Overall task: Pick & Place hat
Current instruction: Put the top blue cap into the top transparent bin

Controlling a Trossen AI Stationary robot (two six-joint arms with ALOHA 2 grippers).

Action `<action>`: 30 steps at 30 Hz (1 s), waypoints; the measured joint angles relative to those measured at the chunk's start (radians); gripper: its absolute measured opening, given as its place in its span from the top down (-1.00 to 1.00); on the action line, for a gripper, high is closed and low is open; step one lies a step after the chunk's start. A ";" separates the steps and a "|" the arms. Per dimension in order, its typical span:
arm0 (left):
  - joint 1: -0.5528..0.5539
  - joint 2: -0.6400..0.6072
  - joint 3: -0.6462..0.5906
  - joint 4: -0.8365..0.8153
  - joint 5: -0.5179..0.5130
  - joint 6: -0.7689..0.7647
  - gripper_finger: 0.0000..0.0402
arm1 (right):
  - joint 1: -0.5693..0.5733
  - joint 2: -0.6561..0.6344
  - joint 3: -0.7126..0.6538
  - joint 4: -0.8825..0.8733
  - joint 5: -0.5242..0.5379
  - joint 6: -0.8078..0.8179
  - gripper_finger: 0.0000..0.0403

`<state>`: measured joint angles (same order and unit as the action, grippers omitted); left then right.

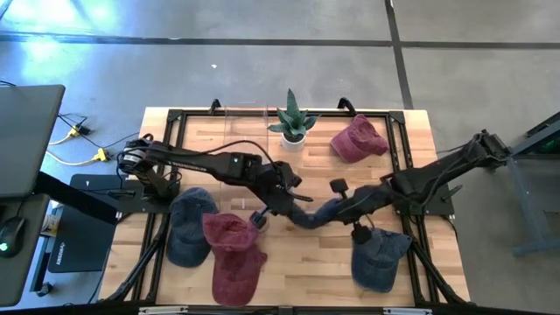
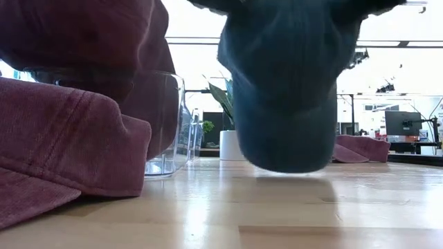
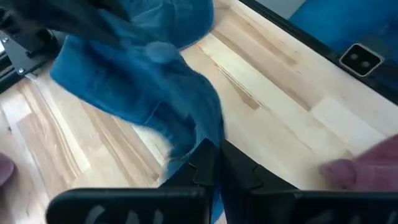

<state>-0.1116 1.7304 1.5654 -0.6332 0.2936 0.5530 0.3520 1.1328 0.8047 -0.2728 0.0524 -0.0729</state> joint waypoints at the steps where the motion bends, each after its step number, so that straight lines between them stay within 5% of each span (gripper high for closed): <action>1: 0.000 0.000 0.014 -0.015 0.000 0.000 0.97 | -0.013 -0.017 0.000 0.003 0.000 -0.012 0.98; 6: 0.000 -0.001 0.070 -0.083 -0.019 0.038 0.99 | -0.086 -0.085 0.000 0.047 -0.036 -0.076 0.98; 15: 0.025 -0.025 0.214 -0.375 -0.204 0.022 1.00 | -0.266 -0.053 0.092 0.111 -0.206 -0.233 0.98; 30: 0.174 -0.092 0.319 -0.825 -0.619 -0.142 1.00 | -0.591 0.425 0.650 -0.036 -0.357 -0.483 0.98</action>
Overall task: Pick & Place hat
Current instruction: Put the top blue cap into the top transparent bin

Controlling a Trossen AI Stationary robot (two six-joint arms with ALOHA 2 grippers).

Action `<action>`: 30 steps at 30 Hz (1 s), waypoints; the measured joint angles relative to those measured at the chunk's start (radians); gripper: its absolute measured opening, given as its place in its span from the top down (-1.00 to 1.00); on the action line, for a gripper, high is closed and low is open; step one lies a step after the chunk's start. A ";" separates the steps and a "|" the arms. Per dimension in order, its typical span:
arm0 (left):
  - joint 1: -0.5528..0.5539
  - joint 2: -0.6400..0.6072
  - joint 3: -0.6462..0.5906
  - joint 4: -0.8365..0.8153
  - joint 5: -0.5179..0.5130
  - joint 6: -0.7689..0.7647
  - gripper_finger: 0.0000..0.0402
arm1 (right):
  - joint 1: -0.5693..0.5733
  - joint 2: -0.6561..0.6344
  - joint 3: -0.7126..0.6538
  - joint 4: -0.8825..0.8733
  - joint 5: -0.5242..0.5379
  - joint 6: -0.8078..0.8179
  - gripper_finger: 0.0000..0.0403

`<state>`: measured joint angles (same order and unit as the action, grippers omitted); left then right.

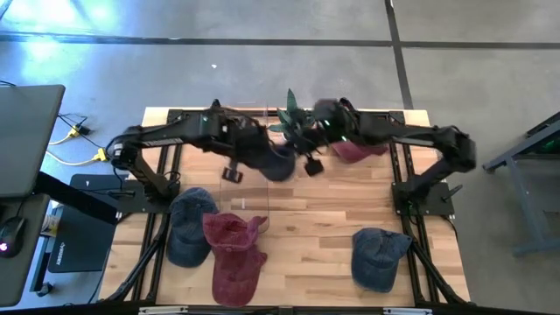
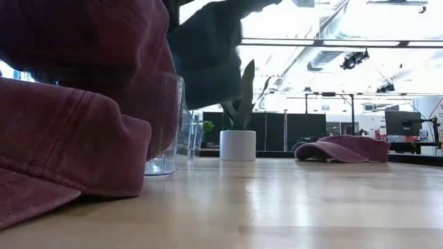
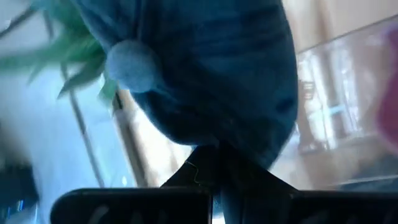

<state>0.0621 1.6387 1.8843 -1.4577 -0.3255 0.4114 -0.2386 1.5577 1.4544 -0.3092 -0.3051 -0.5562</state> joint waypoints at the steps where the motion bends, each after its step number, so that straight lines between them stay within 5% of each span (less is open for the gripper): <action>1: 0.017 -0.020 -0.004 -0.018 -0.012 -0.009 1.00 | -0.017 0.032 0.043 0.000 -0.005 -0.009 0.98; 14: 0.269 -0.218 -0.104 0.094 -0.065 0.080 1.00 | -0.209 0.401 0.440 -0.012 -0.060 -0.106 0.98; 24: 0.476 -0.359 -0.546 0.505 -0.036 0.344 1.00 | -0.282 0.468 0.390 0.106 -0.145 -0.133 0.97; 30: 0.574 -0.374 -0.672 0.706 -0.040 0.402 1.00 | -0.295 0.468 0.323 0.240 -0.157 -0.140 0.98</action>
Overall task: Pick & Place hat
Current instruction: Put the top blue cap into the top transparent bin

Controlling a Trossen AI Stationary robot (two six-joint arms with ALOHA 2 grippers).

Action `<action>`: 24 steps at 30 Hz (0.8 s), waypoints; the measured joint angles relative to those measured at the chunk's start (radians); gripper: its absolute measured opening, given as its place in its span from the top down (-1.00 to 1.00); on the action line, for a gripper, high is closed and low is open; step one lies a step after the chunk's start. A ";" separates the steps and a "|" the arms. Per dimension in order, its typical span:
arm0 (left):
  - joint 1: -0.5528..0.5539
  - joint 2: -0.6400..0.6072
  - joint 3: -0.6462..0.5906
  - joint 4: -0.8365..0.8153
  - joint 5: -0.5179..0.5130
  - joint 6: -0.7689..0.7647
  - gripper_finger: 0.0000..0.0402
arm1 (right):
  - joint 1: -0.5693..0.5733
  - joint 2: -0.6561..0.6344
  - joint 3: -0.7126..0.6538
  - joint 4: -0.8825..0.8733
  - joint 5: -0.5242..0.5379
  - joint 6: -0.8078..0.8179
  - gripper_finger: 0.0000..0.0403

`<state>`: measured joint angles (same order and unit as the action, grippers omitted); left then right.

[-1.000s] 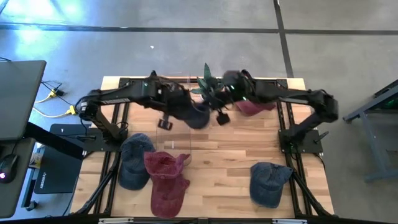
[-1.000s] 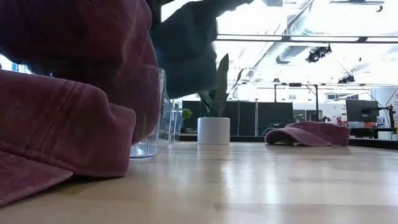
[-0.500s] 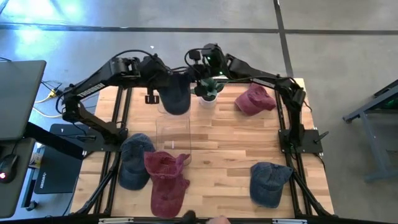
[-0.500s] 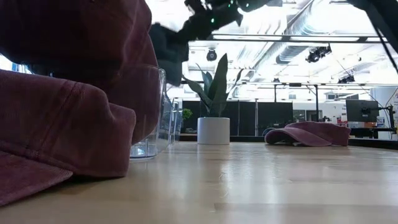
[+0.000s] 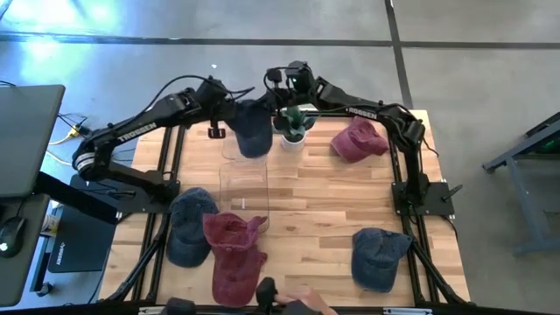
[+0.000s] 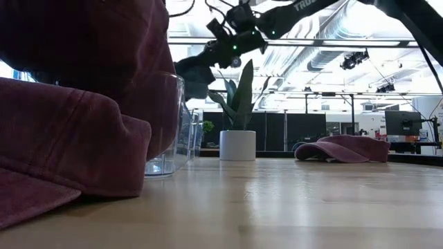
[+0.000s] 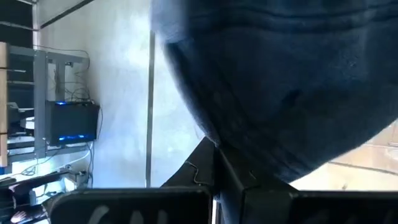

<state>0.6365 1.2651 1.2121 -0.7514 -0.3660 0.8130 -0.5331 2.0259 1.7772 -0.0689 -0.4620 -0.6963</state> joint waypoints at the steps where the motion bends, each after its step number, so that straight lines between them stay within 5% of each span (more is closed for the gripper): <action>1: 0.010 -0.005 -0.009 0.027 0.000 0.009 1.00 | 0.000 0.000 -0.016 0.020 -0.004 -0.009 0.98; 6: 0.010 -0.012 -0.027 0.044 0.027 0.017 1.00 | 0.014 0.000 -0.083 0.104 -0.017 -0.039 0.94; 15: 0.011 -0.133 -0.025 -0.034 0.318 0.017 1.00 | 0.044 -0.002 -0.088 0.080 -0.078 -0.006 0.94; 24: 0.011 -0.205 -0.025 -0.098 0.509 0.001 1.00 | 0.048 -0.045 -0.073 -0.160 -0.155 0.017 0.42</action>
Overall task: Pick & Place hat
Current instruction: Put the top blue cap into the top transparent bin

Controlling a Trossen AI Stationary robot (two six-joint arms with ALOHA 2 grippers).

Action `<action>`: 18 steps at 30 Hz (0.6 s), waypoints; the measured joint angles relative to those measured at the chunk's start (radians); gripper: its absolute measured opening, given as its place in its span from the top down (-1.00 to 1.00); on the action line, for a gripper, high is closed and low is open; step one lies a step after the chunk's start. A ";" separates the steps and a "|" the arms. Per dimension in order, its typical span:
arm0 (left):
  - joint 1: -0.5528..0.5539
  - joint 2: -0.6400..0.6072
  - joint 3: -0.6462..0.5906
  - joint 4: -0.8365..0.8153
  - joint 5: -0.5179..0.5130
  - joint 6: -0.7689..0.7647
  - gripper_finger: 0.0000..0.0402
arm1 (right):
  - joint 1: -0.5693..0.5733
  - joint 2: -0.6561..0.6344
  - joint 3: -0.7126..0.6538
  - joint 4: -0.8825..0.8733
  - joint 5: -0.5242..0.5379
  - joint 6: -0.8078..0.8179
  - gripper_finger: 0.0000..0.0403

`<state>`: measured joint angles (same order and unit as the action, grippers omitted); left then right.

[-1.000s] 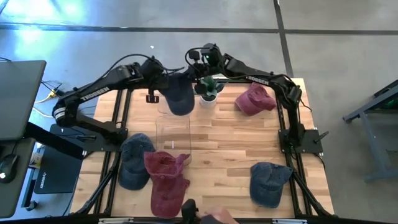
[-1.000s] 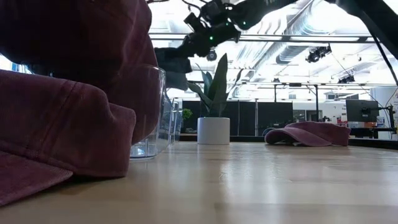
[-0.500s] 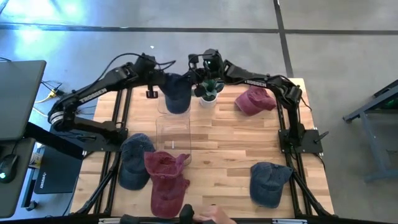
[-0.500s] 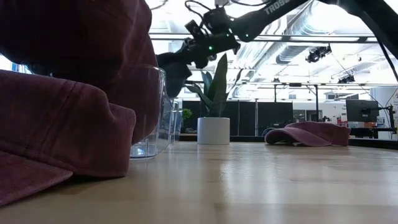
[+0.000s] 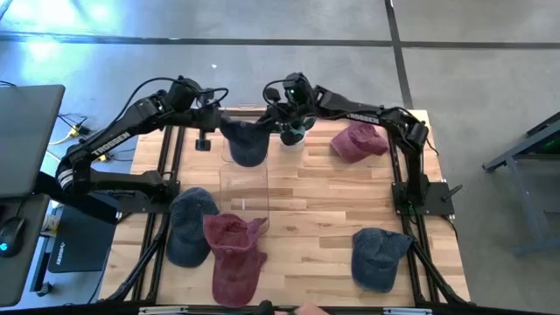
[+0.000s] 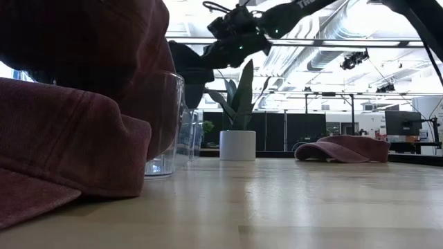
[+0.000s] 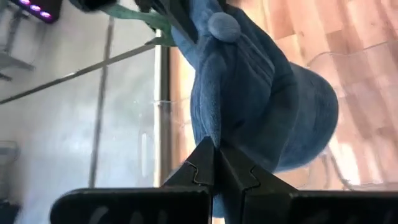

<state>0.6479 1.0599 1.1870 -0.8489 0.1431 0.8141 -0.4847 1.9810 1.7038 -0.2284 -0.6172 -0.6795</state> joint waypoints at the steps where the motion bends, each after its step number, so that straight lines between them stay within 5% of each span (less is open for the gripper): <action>1: 0.000 -0.001 0.000 -0.005 0.002 -0.006 1.00 | 0.001 -0.006 0.013 -0.043 0.002 -0.013 0.35; 5: 0.000 -0.006 0.000 -0.015 0.004 -0.009 1.00 | 0.016 -0.009 0.074 -0.164 0.042 -0.039 0.13; 9: 0.000 -0.005 0.000 -0.015 -0.016 -0.033 1.00 | 0.043 -0.010 0.105 -0.184 0.126 -0.058 0.13; 16: 0.000 -0.005 0.000 0.002 -0.156 -0.025 1.00 | 0.059 -0.009 0.167 -0.217 0.181 -0.154 0.86; 18: 0.000 -0.005 0.000 0.026 -0.194 -0.004 1.00 | 0.051 -0.008 0.171 -0.181 0.211 -0.174 0.94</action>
<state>0.6476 1.0554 1.1870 -0.8233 -0.0512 0.8101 -0.4335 1.9728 1.8751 -0.4098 -0.4066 -0.8539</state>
